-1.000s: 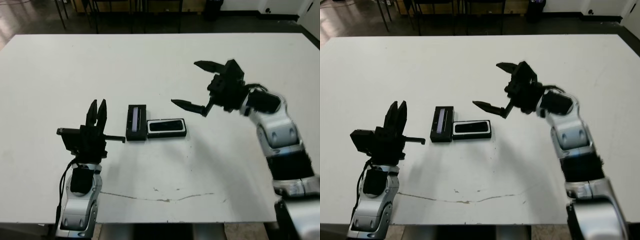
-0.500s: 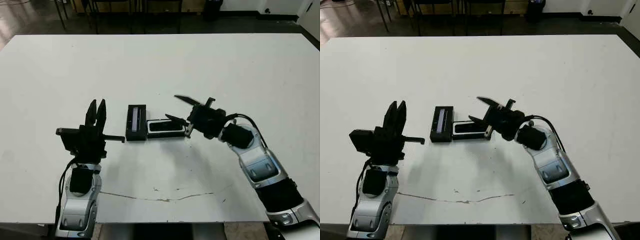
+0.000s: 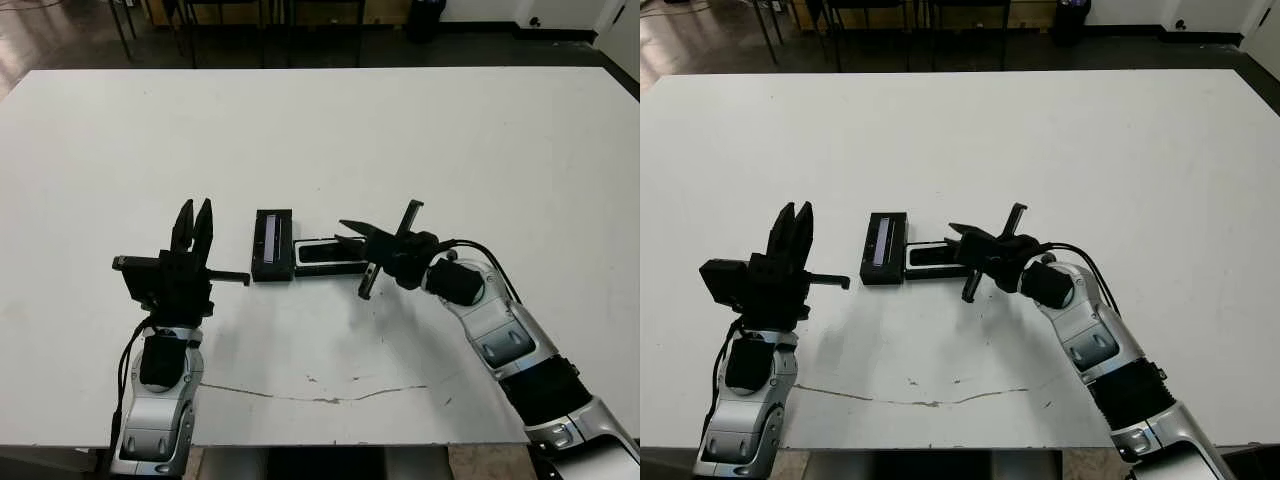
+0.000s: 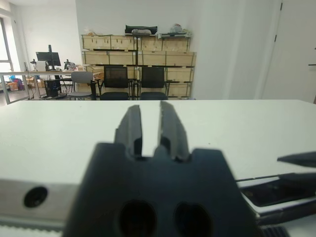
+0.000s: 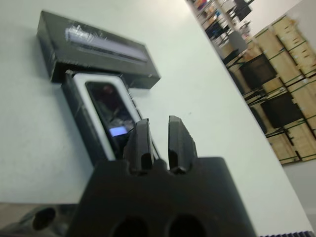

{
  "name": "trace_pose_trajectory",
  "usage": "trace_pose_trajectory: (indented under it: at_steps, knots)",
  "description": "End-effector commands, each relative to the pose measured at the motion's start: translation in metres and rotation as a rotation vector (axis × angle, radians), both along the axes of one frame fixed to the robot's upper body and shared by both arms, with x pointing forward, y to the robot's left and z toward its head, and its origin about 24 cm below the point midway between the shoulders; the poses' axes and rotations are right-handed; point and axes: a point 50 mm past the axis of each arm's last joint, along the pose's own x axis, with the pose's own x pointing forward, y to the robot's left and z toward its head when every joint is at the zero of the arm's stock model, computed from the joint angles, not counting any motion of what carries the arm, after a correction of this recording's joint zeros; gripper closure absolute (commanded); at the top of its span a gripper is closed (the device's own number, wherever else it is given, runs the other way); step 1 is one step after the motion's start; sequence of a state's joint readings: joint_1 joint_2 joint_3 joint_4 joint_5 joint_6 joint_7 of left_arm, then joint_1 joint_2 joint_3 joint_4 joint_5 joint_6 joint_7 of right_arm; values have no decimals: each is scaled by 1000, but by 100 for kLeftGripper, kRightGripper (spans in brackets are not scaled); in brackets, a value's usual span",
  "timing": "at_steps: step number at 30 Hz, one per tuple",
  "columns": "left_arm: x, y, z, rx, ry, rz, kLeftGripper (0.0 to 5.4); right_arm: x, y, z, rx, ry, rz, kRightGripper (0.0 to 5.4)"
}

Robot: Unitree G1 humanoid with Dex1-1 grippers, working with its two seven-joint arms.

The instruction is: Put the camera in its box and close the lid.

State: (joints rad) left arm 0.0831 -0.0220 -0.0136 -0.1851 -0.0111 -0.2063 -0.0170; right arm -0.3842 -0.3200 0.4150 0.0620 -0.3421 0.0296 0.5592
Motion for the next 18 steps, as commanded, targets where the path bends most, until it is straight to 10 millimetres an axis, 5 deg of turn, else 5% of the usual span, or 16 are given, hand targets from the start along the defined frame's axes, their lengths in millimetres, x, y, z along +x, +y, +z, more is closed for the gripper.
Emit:
trace_pose_trajectory:
  at_steps: [1,11,18]
  knots:
    - [-3,2,-6,2,33,4,540,-5,-5,-11,-82,62,1,539]
    - [-2,6,-5,12,32,9,540,-11,-27,-16,-95,128,7,539]
    - [12,21,24,88,-53,-5,540,-4,-45,20,242,20,-184,539]
